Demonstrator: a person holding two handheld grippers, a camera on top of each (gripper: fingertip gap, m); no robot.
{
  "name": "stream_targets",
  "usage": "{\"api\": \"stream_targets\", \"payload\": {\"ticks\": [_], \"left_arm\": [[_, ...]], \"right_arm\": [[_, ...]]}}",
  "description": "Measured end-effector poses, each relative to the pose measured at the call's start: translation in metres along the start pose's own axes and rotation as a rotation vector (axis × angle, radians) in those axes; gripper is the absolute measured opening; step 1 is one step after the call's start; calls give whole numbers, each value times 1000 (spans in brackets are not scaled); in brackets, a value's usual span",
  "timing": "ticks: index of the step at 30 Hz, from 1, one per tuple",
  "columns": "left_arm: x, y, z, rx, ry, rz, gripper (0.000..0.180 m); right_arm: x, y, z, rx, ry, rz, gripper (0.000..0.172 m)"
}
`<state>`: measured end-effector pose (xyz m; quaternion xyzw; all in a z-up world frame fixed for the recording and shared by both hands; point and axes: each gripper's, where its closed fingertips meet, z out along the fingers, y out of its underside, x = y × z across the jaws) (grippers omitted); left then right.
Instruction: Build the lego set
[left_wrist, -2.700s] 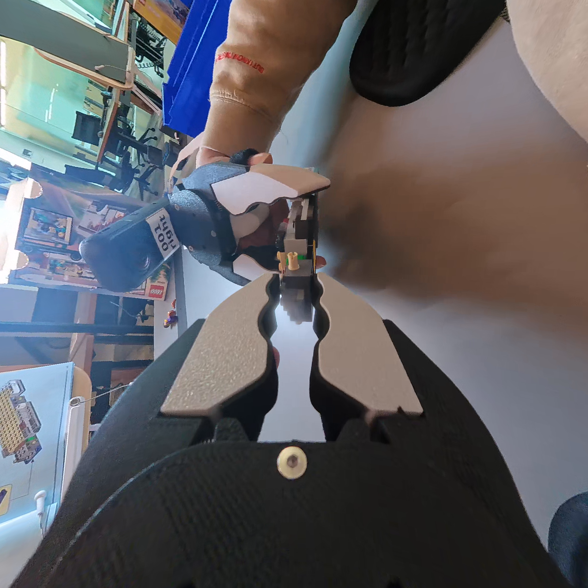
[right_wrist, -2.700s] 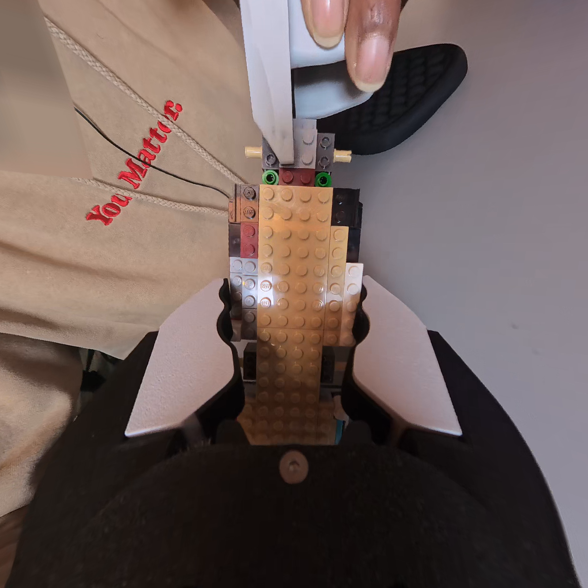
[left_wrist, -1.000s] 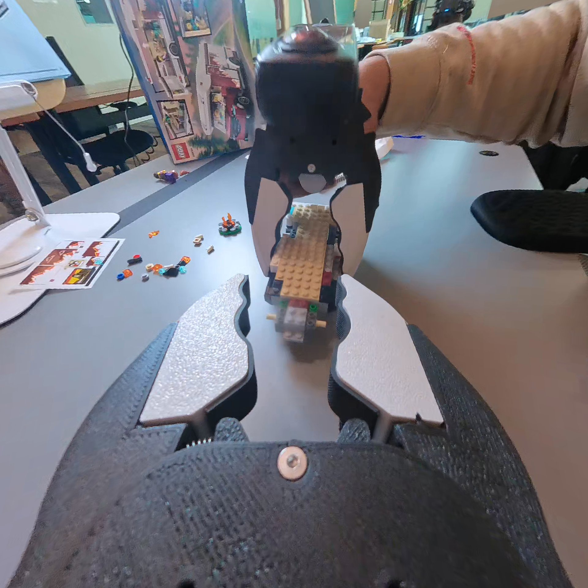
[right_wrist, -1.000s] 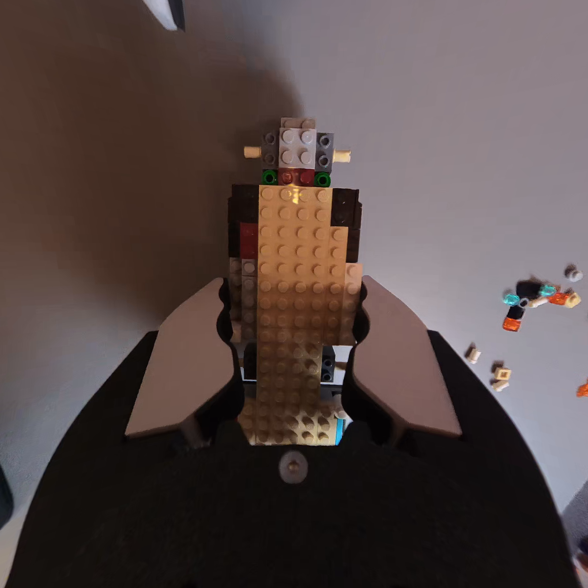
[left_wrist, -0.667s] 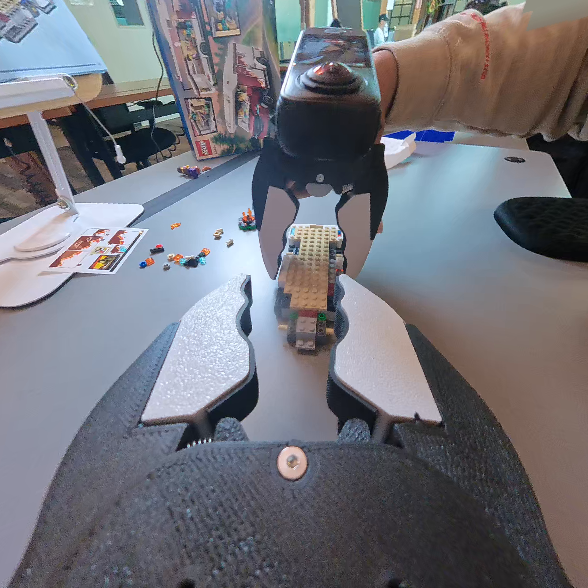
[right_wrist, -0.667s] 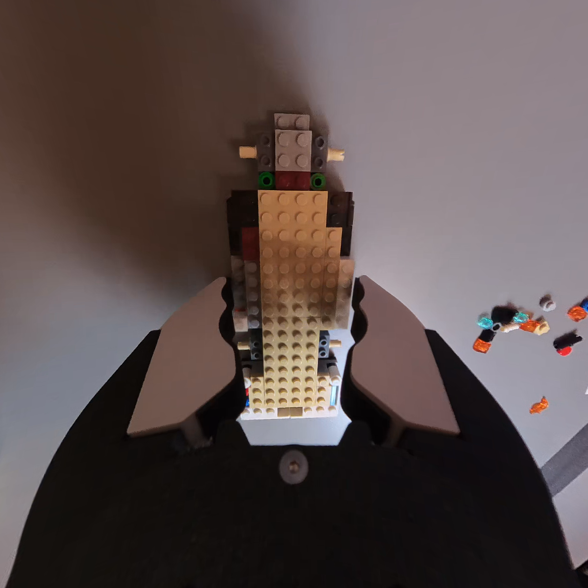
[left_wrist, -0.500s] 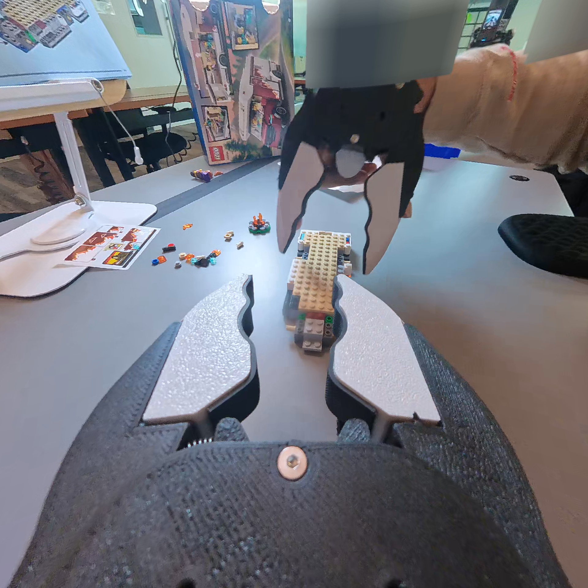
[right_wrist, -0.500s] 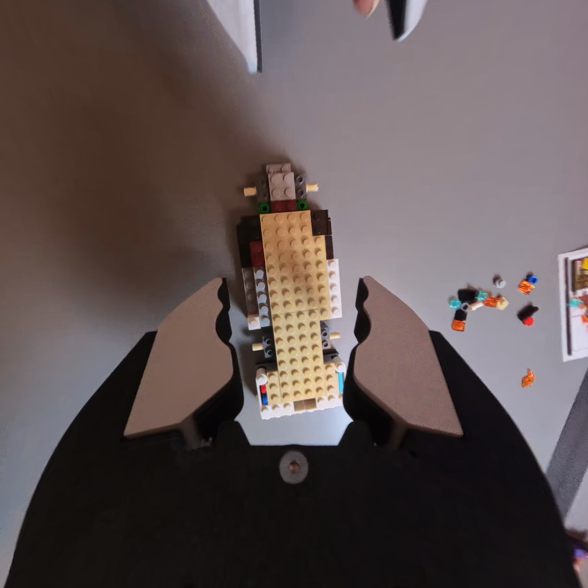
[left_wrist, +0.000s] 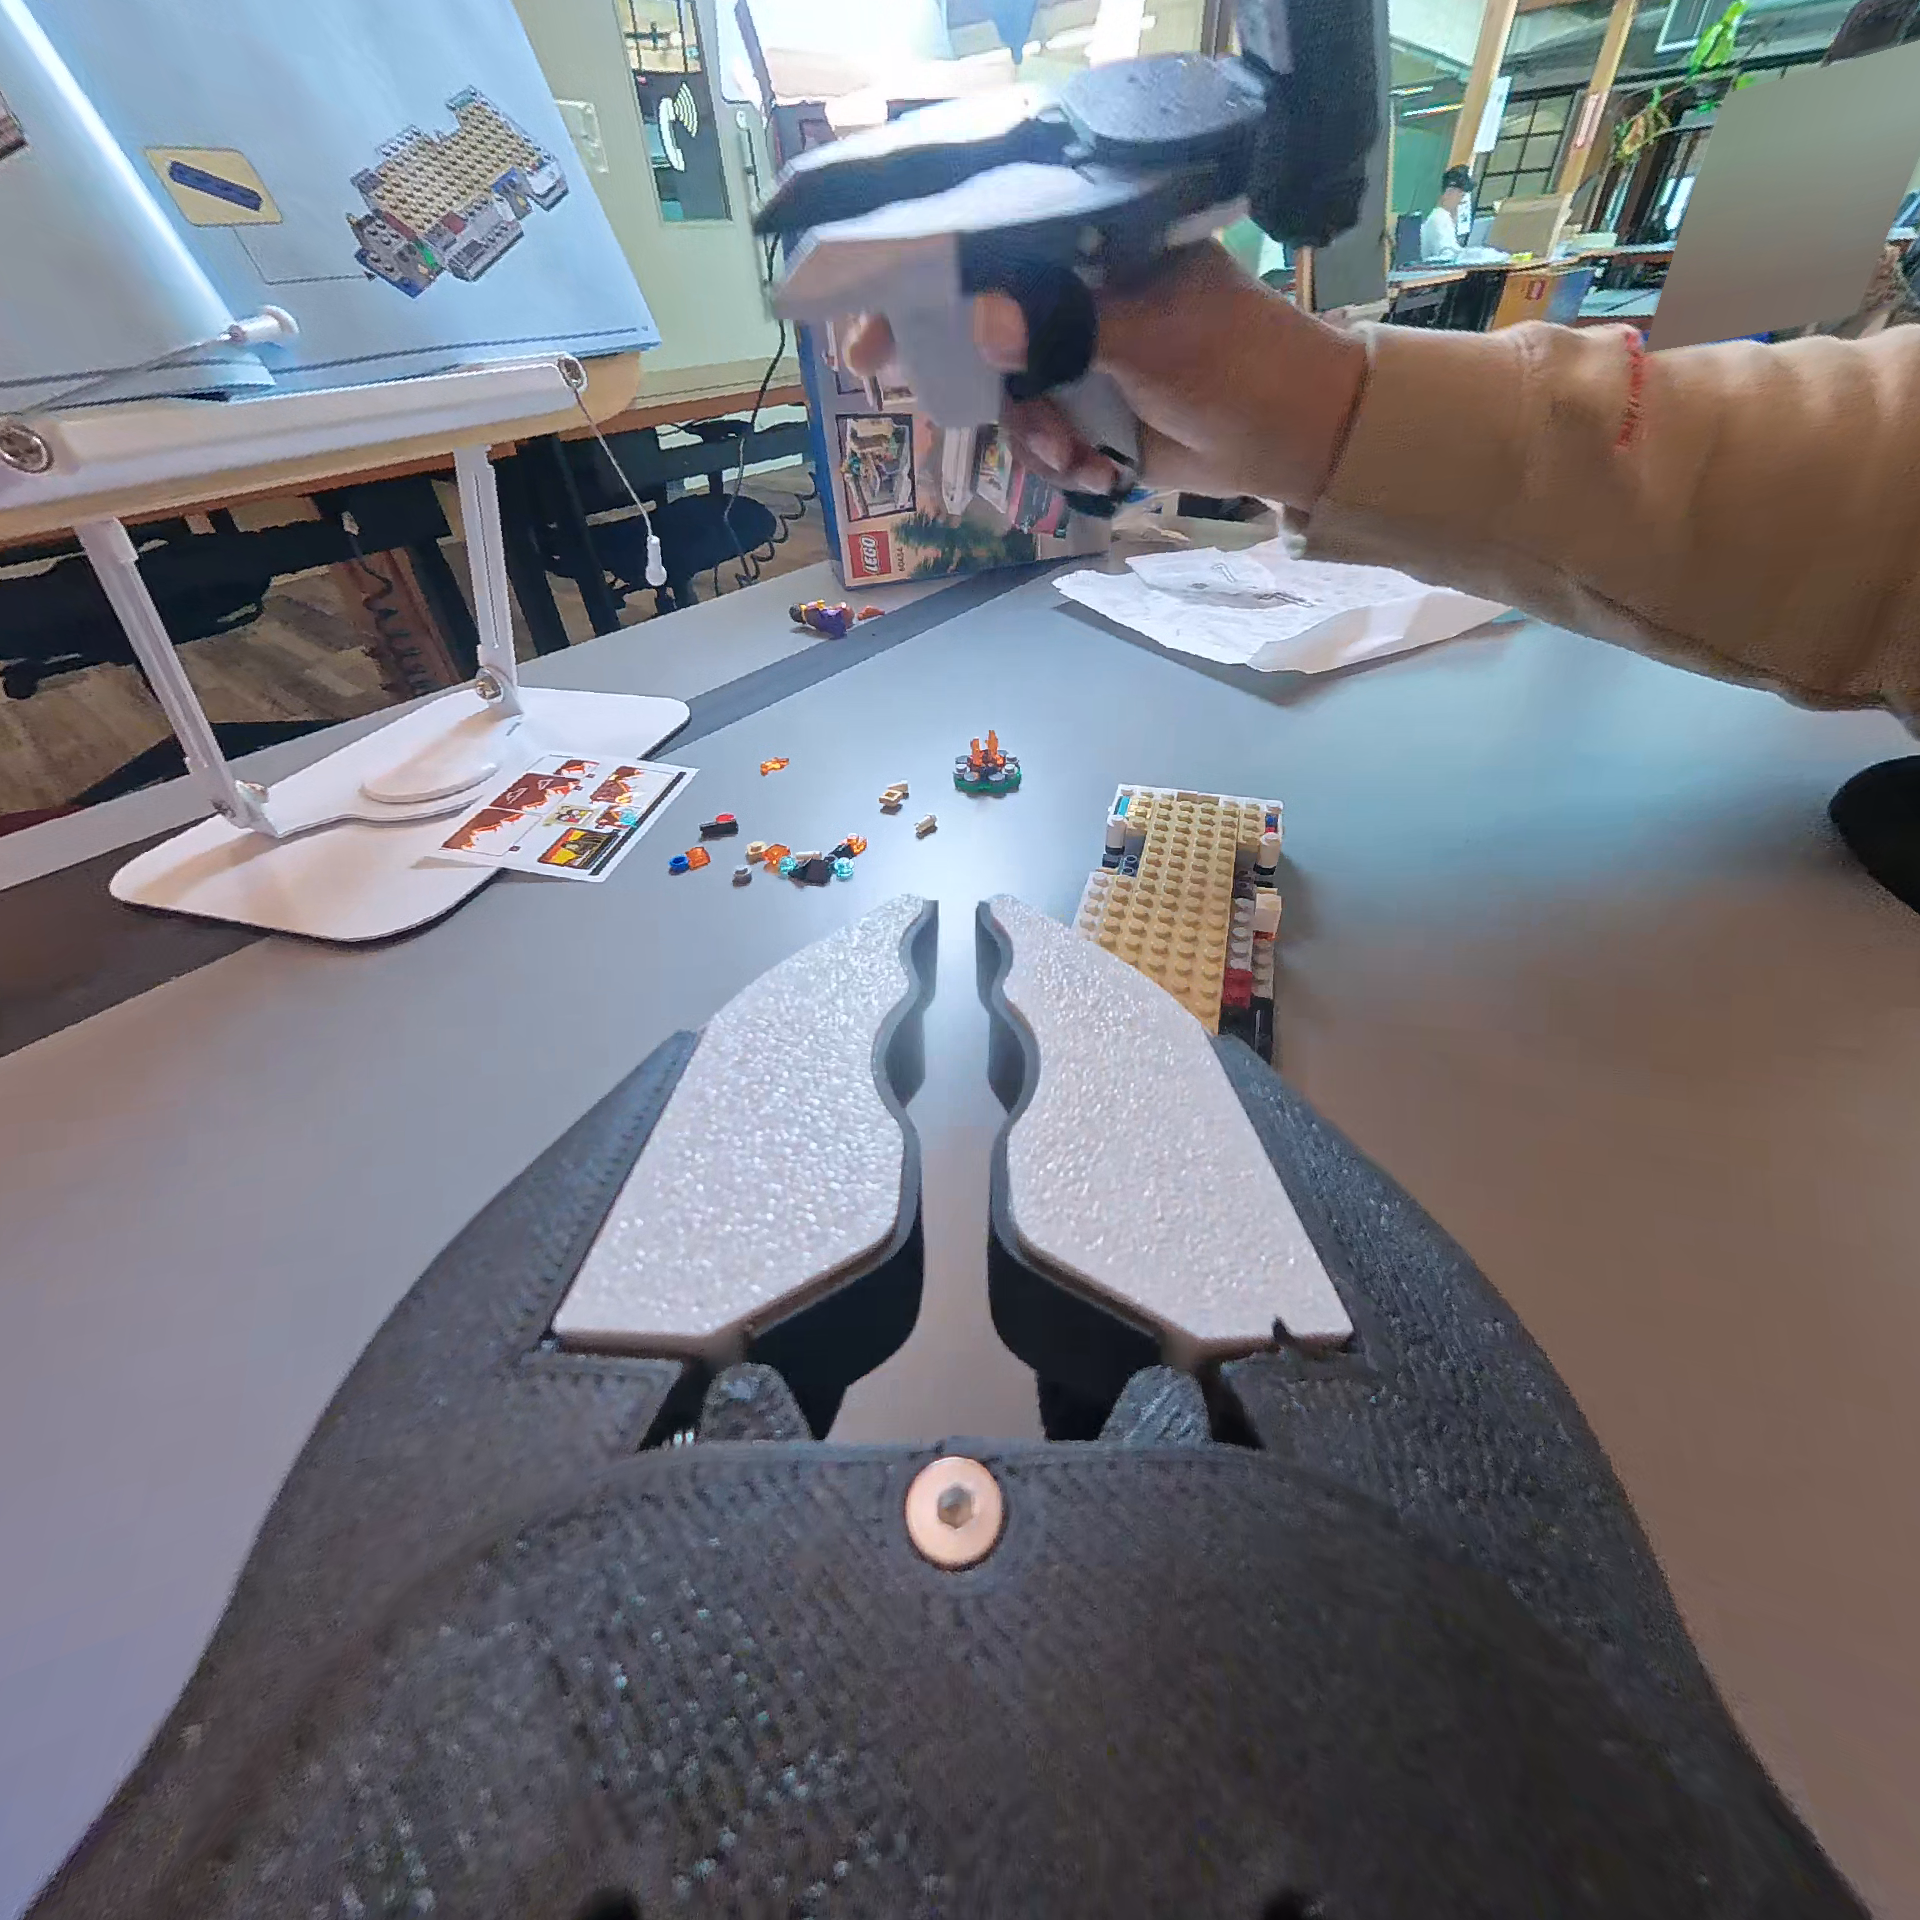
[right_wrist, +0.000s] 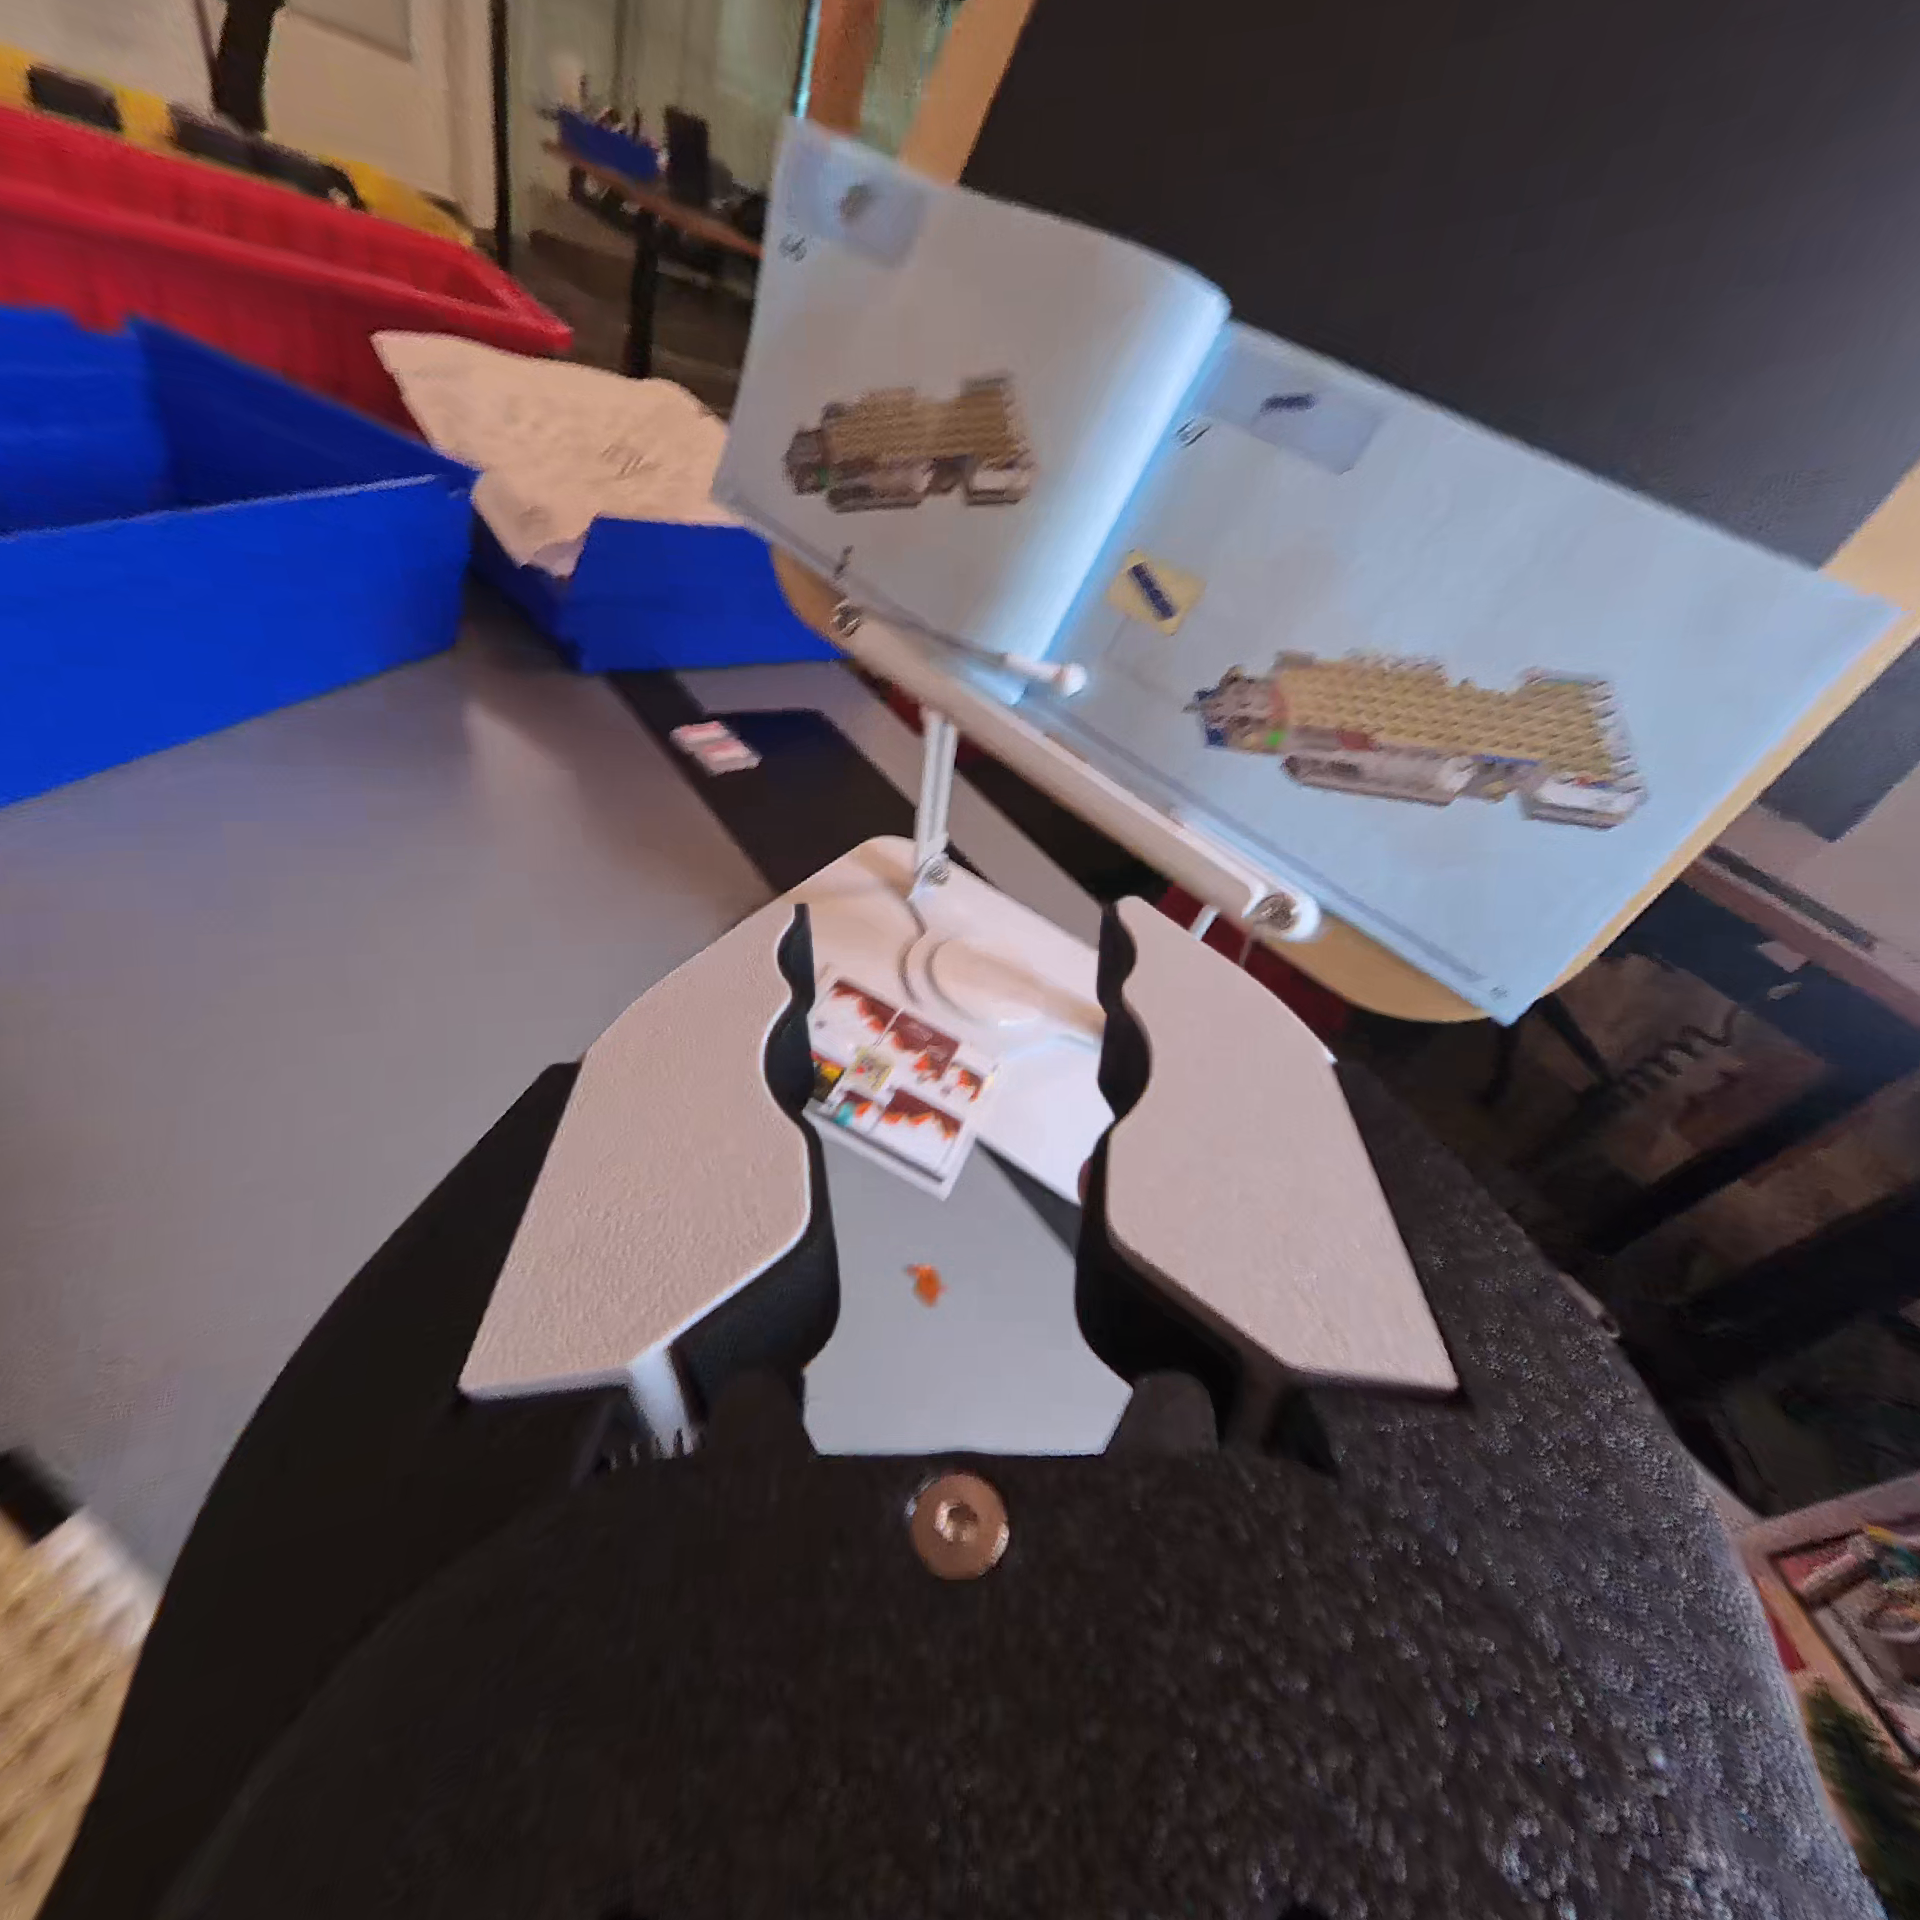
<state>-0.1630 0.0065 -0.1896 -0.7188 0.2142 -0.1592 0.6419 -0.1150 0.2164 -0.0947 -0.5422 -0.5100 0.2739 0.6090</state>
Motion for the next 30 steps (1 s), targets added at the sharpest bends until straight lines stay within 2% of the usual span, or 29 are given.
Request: {"api": "stream_targets", "payload": {"ticks": [3, 7, 13, 16, 19, 22, 25, 28, 30], "left_arm": [[-1, 3, 0, -13, -4, -2, 3], [-2, 4, 0, -18, -3, 3, 2], [-4, 7, 2, -36, -15, 10, 1], [-9, 8, 6, -52, -28, 17, 2], [-14, 8, 11, -65, -38, 26, 2], [-17, 6, 14, -69, -49, 38, 2], [-24, 2, 15, -85, -85, 85, 3], [-40, -16, 25, -111, -125, 127, 7], [-58, -42, 39, -89, -159, 150, 9]], "right_arm": [[39, -14, 24, 35, 98, -17, 51], [87, -15, 53, 16, 207, -51, 53], [139, -16, 81, -11, 303, -118, 70], [152, -28, 93, -12, 331, -165, 74], [157, -21, 107, -65, 340, -141, 77], [149, -16, 108, -27, 348, -144, 66], [141, -11, 104, -9, 296, -91, 67], [150, -15, 97, 1, 314, -112, 71], [158, -19, 96, -5, 325, -108, 73]]}}
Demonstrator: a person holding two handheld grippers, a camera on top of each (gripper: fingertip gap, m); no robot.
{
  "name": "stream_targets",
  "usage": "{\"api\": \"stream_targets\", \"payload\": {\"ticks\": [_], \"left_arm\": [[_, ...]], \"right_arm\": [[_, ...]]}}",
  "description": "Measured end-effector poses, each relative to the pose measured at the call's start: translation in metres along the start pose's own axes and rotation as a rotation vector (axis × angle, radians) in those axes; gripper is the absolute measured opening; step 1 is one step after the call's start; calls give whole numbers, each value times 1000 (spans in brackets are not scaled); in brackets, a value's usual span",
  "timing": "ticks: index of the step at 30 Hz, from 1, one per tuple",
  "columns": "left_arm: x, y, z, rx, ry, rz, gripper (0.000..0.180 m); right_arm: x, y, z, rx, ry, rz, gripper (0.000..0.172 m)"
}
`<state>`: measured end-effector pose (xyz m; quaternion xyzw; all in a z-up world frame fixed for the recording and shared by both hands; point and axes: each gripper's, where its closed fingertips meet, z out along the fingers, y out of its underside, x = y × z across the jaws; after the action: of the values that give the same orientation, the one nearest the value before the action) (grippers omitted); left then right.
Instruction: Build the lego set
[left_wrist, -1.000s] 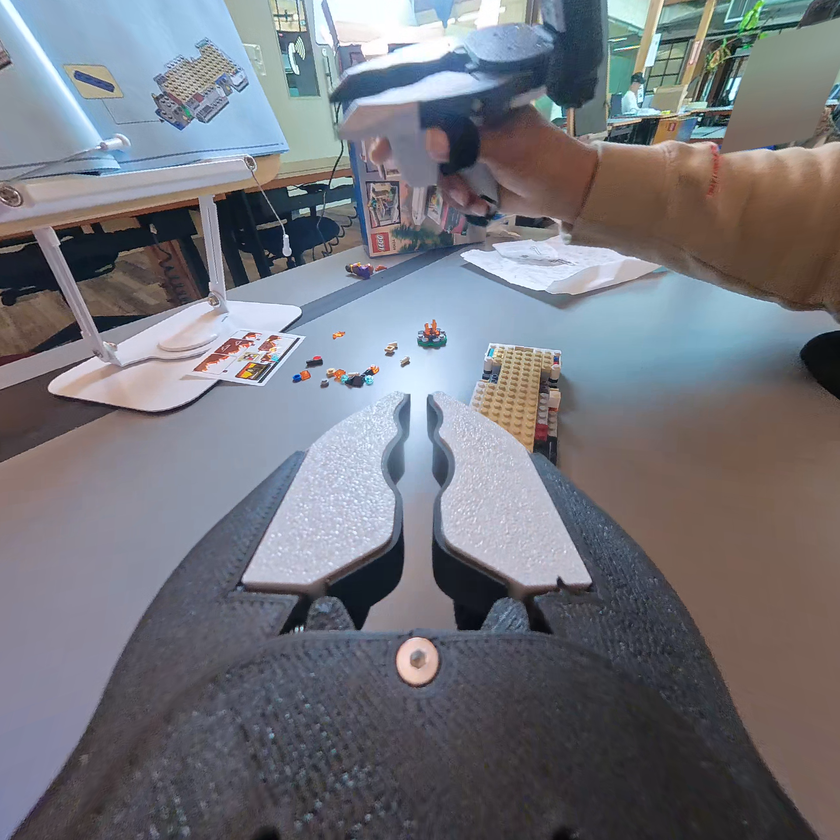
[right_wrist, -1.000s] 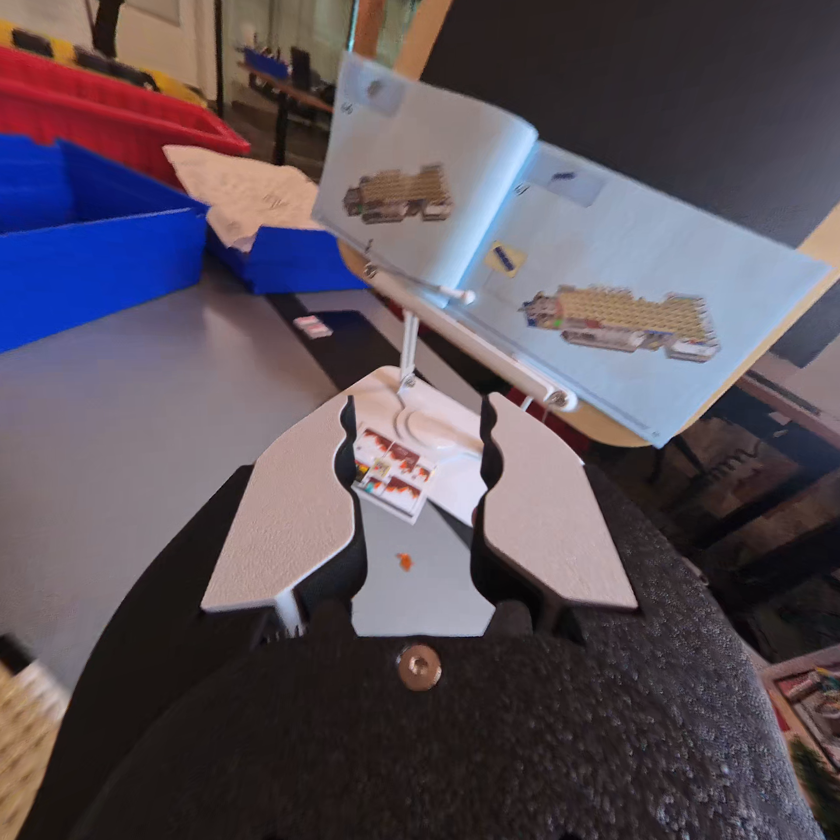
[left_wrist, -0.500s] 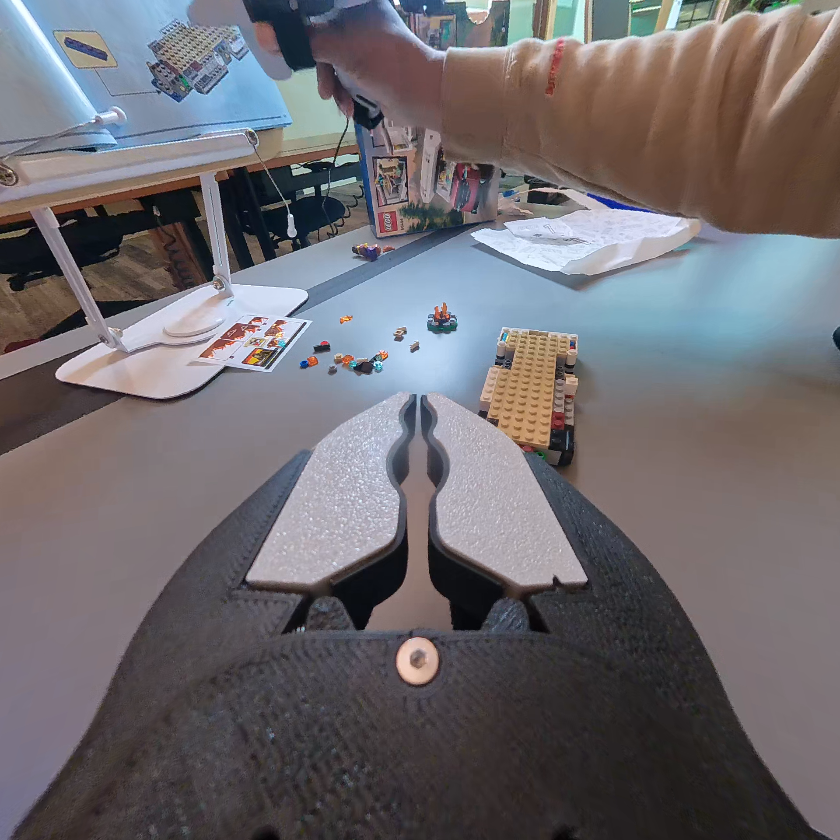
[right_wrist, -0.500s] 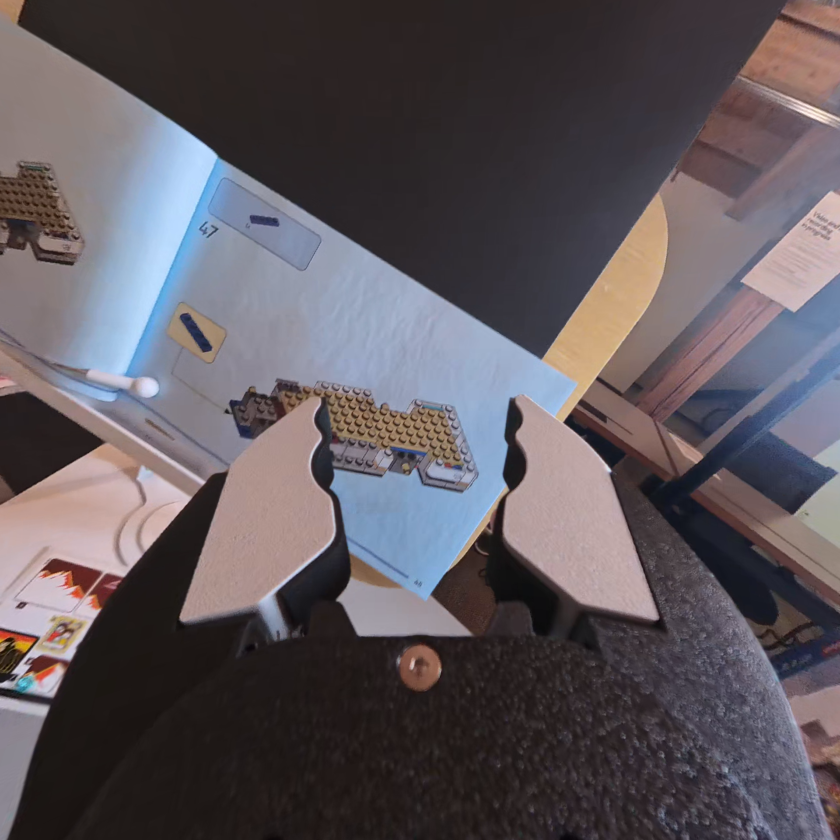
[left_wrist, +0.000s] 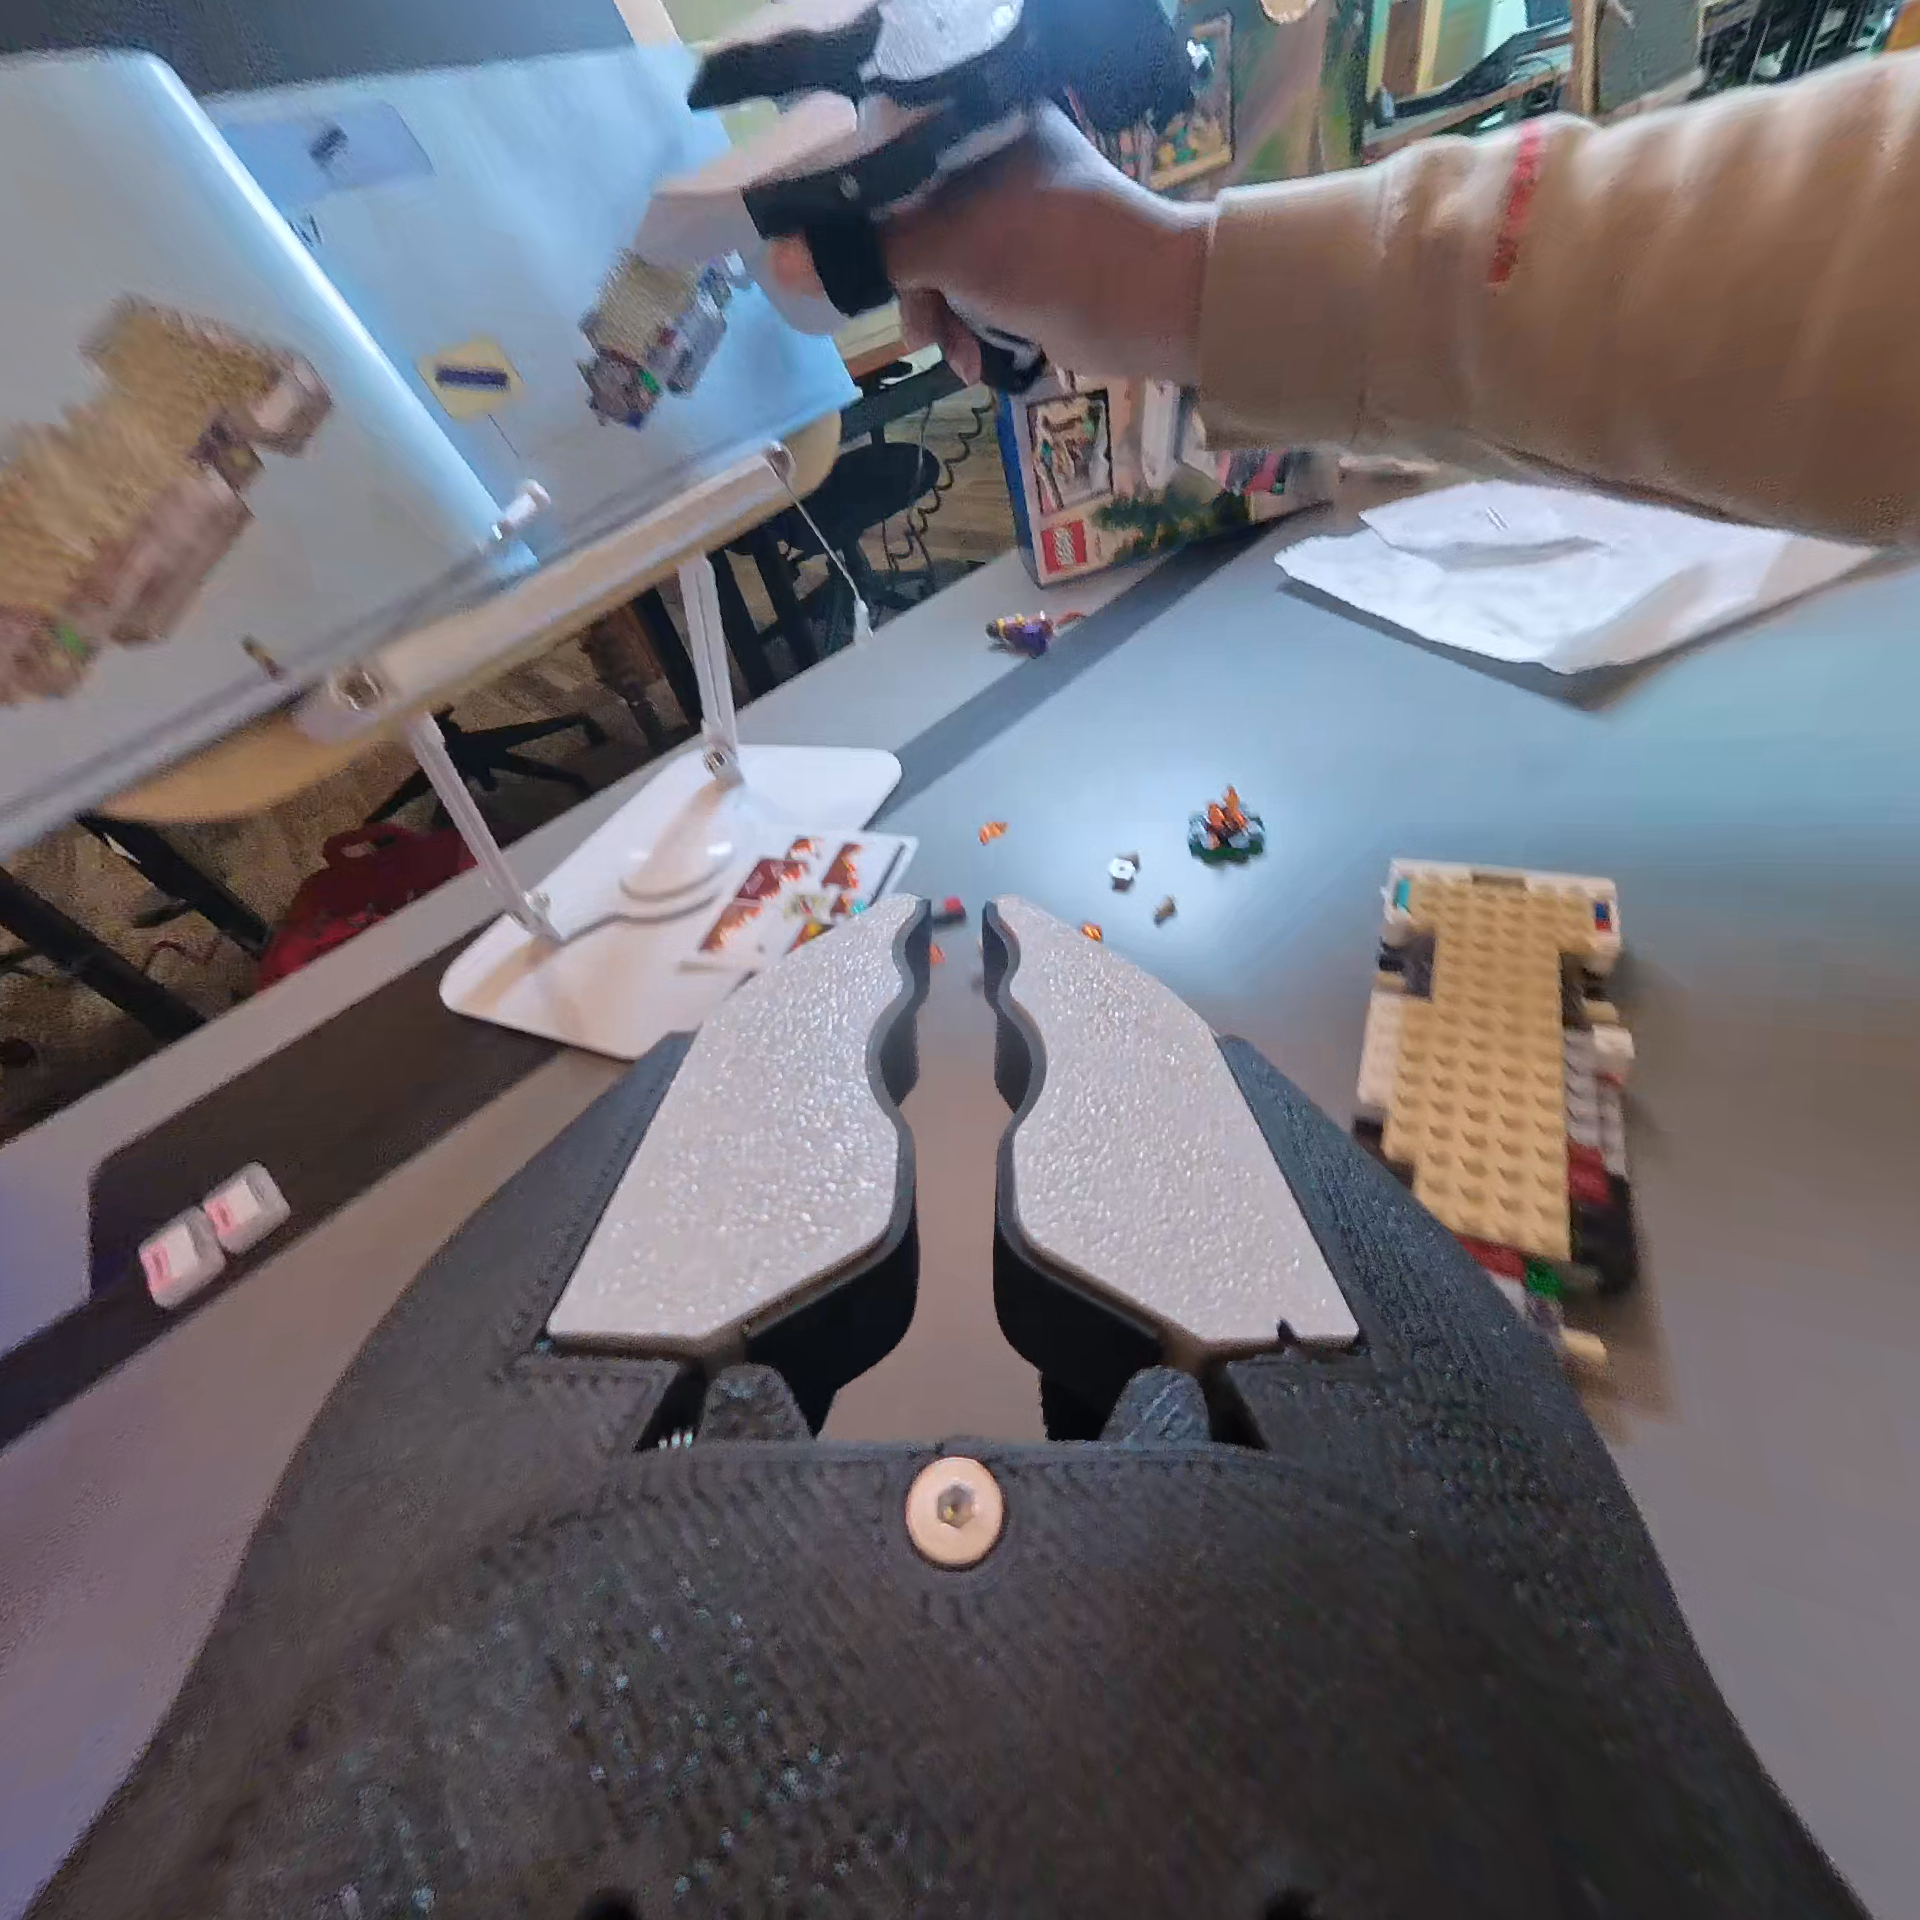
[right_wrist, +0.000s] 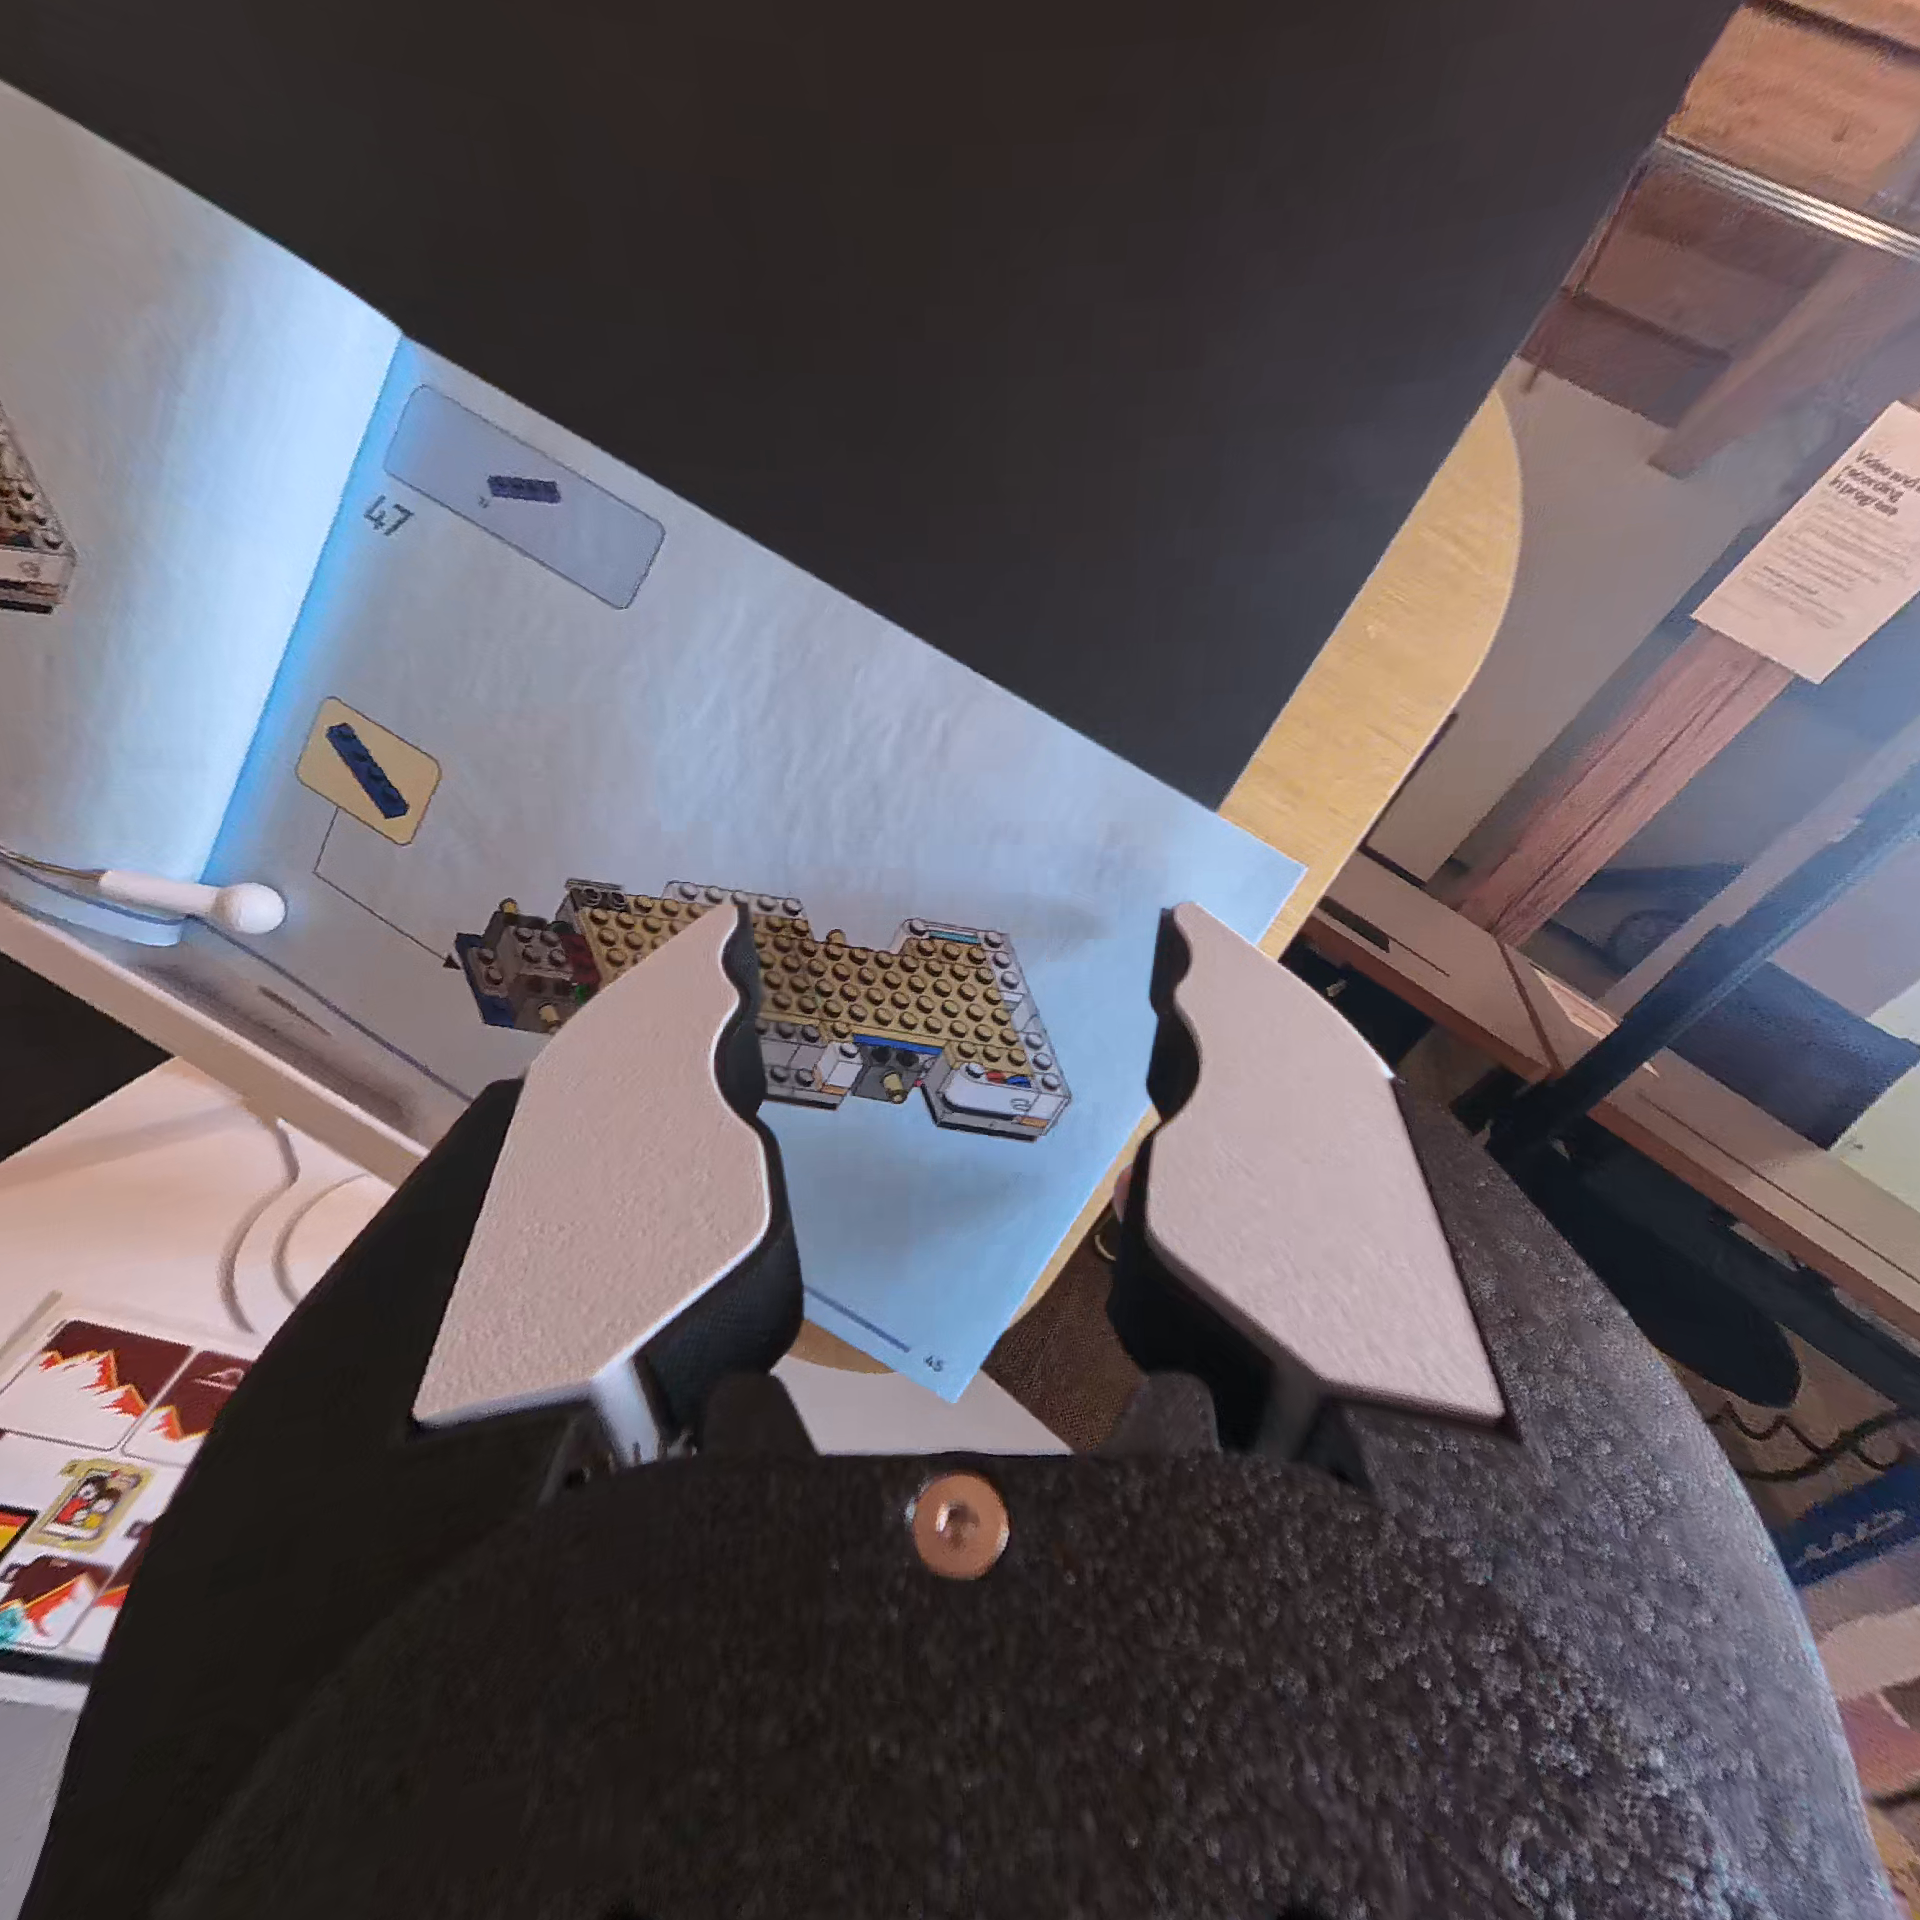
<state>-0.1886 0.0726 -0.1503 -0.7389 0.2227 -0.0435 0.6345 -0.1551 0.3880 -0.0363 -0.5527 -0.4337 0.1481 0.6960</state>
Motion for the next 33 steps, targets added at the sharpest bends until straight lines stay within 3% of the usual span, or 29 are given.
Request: {"api": "stream_targets", "payload": {"ticks": [4, 7, 11, 15, 21, 25, 30, 33], "left_arm": [[-51, -48, 43, -6, -107, 68, 14], [-94, -61, 82, -80, -176, 86, 21], [-138, -45, 125, -212, -256, 226, 21], [-156, -27, 152, -284, -270, 334, 15], [-163, -29, 150, -264, -298, 410, 3], [-157, -30, 146, -232, -267, 305, 10], [-114, -67, 106, 110, -248, 10, 8], [-89, -67, 70, 184, -245, -53, 6]], "right_arm": [[4, 5, 8, -29, 20, -33, 73], [-1, 5, 7, -17, 21, -31, 77], [-4, 11, 4, -27, -6, -34, 74], [-3, 17, 1, -43, -20, -42, 73], [-5, 27, -12, -45, -42, -8, 74], [-19, 15, -32, 13, -67, 57, 74], [-54, -24, -60, 145, -129, 223, 71], [-81, -39, -74, 165, -174, 276, 65]]}}
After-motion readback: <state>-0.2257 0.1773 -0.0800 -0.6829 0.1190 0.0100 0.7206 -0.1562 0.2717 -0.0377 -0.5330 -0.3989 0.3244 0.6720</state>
